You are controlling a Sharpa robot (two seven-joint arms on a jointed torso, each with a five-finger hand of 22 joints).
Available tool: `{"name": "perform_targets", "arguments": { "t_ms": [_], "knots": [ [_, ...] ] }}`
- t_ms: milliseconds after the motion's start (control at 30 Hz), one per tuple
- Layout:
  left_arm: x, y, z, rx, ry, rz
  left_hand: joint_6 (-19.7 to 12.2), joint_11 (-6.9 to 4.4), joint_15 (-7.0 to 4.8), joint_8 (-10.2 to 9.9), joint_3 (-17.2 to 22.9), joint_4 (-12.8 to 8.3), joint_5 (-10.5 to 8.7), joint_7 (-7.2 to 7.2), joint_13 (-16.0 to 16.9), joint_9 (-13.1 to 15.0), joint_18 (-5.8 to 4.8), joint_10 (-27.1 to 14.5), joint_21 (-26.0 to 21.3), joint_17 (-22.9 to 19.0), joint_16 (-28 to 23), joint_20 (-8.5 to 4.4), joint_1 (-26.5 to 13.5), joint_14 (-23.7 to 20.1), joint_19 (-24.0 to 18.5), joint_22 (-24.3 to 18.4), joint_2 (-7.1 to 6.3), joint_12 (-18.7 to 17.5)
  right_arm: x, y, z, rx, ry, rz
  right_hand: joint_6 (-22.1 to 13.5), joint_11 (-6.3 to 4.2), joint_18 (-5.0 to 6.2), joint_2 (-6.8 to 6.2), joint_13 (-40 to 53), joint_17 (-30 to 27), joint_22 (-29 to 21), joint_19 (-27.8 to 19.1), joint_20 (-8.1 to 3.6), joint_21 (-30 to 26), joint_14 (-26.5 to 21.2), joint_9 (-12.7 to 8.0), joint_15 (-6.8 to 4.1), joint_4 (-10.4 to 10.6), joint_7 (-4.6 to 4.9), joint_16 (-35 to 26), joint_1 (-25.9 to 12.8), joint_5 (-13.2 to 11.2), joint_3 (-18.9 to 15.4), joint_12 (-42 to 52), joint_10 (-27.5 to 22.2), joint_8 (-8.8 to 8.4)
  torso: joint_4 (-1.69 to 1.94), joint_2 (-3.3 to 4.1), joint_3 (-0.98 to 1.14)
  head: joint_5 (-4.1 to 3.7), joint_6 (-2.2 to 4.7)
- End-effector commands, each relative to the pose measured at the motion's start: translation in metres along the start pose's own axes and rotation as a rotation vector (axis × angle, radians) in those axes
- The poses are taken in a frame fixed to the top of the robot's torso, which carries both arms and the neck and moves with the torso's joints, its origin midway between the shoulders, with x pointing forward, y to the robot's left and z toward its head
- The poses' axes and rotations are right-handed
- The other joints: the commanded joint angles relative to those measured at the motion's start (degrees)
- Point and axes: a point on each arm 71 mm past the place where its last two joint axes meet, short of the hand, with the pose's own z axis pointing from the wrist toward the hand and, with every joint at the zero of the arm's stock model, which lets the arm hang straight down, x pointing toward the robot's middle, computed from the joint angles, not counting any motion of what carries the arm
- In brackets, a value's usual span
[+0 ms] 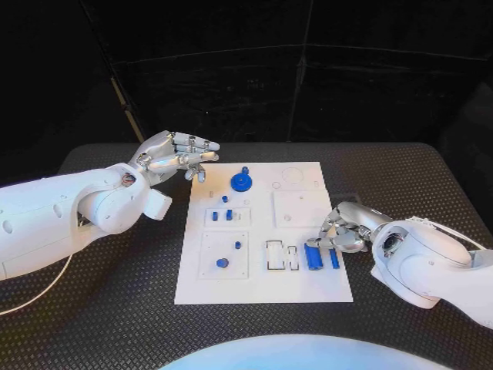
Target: Assemble the parts on the task board
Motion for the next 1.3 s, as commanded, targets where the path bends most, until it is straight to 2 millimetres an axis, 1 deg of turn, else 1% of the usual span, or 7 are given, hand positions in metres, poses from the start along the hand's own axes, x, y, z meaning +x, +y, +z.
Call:
{"name": "perform_targets", "arguments": {
  "t_ms": [33, 200, 533, 867, 1133, 1200, 1300],
  "knots": [
    [0.001, -0.001, 0.000, 0.007, 0.005, -0.007, -0.15, -0.07, 0.09, 0.24, -0.29, -0.10, -0.11, 0.15, 0.05, -0.01, 0.86, -0.26, -0.27, -0.04, -0.28, 0.15, -0.16, -0.28, -0.21, -0.05, 0.37, 0.29, 0.003, 0.001, 0.000, 0.003, 0.022, -0.033, -0.12, -0.04, -0.88, -0.05, 0.17, 13.19, 0.08, 0.41, -0.04, 0.23, 5.56, 0.29, -0.33, -0.01, -0.36, 0.24, -0.82, -0.06, -0.42, 0.36, 0.47, 0.44, -0.06, 0.04, 0.08, 0.01, -0.12],
    [0.000, -0.001, -0.001, 0.005, 0.005, -0.008, -0.15, -0.07, 0.09, 0.24, -0.29, -0.10, -0.11, 0.15, 0.05, -0.01, 0.86, -0.26, -0.27, -0.04, -0.28, 0.15, -0.16, -0.28, -0.21, -0.05, 0.37, 0.29, 0.006, 0.000, 0.001, 0.006, 0.046, -0.045, -0.05, -0.13, -0.90, 0.04, 0.35, 13.23, 0.19, 0.45, -0.10, 0.28, 5.57, 0.73, -0.41, -0.02, -0.48, 0.26, -1.05, -0.10, -0.67, 0.41, 0.54, 0.92, -0.05, 0.06, 0.03, -0.02, -0.15],
    [0.000, -0.001, -0.001, 0.001, 0.007, -0.009, -0.15, -0.07, 0.09, 0.25, -0.31, -0.11, -0.11, 0.15, 0.06, -0.01, 0.86, -0.27, -0.29, -0.01, -0.25, 0.15, -0.18, -0.27, -0.20, -0.07, 0.38, 0.32, 0.016, -0.001, 0.000, 0.007, 0.090, -0.091, 0.02, -0.28, -0.92, 0.18, 0.54, 13.22, 0.31, 0.48, -0.20, 0.32, 5.56, 1.46, -0.53, -0.01, -0.67, 0.25, -1.42, -0.43, -1.02, 0.41, 0.58, 1.70, -0.03, 0.05, 0.05, 0.00, -0.37],
    [-0.001, -0.001, -0.001, -0.004, 0.009, -0.010, -0.16, -0.05, 0.10, 0.25, -0.35, -0.10, -0.12, 0.16, 0.05, -0.01, 0.86, -0.30, -0.31, -0.07, -0.27, 0.15, -0.22, -0.28, -0.19, -0.09, 0.37, 0.33, 0.022, 0.003, 0.000, -0.007, 0.104, -0.103, 0.15, -0.44, -0.96, 0.25, 0.70, 13.24, 0.59, 0.54, -0.30, 0.43, 5.57, 2.14, -0.65, -0.09, -0.86, 0.26, -1.22, -0.59, -1.15, 0.40, 0.63, 2.43, -0.13, 0.06, 0.06, 0.05, -0.53],
    [0.000, 0.000, -0.001, -0.006, 0.011, -0.010, -0.17, -0.05, 0.10, 0.25, -0.37, -0.10, -0.13, 0.17, 0.05, -0.02, 0.86, -0.31, -0.32, -0.10, -0.28, 0.15, -0.24, -0.29, -0.19, -0.10, 0.37, 0.34, 0.023, 0.006, 0.001, -0.020, 0.078, -0.098, 0.02, -0.50, -0.96, 0.04, 0.65, 13.11, 0.57, 0.51, -0.35, 0.40, 5.54, 2.49, -0.71, -0.06, -0.91, 0.21, -1.06, -0.69, -1.30, 0.29, 0.56, 2.74, 0.06, 0.03, 0.00, -0.10, -0.53],
    [-0.001, 0.000, -0.001, -0.006, 0.011, -0.011, -0.19, -0.03, 0.11, 0.25, -0.41, -0.07, -0.14, 0.19, 0.05, -0.02, 0.85, -0.34, -0.33, -0.08, -0.26, 0.16, -0.32, -0.28, -0.18, -0.12, 0.37, 0.35, 0.023, 0.007, 0.001, -0.024, 0.064, -0.098, -0.45, -0.48, -0.96, -0.43, 0.40, 13.05, 0.47, 0.41, -0.39, 0.32, 5.52, 2.95, -0.73, 0.03, -0.89, 0.18, -1.73, -1.59, -1.77, -0.01, 0.35, 3.06, 0.10, 0.03, 0.01, -0.08, -0.52],
    [-0.001, 0.000, -0.001, -0.007, 0.010, -0.010, -0.19, -0.03, 0.11, 0.25, -0.41, -0.07, -0.14, 0.19, 0.05, -0.02, 0.85, -0.34, -0.33, -0.08, -0.26, 0.16, -0.33, -0.28, -0.18, -0.12, 0.37, 0.35, 0.021, 0.008, 0.001, -0.032, 0.044, -0.106, -1.16, -0.41, -0.95, -1.16, 0.30, 13.08, 0.37, 0.30, -0.39, 0.22, 5.53, 3.73, -0.70, 0.13, -0.85, 0.18, -4.54, -5.19, -2.54, -0.29, 0.18, 3.62, 0.04, 0.02, 0.02, 0.01, -0.53]
  ]
}}
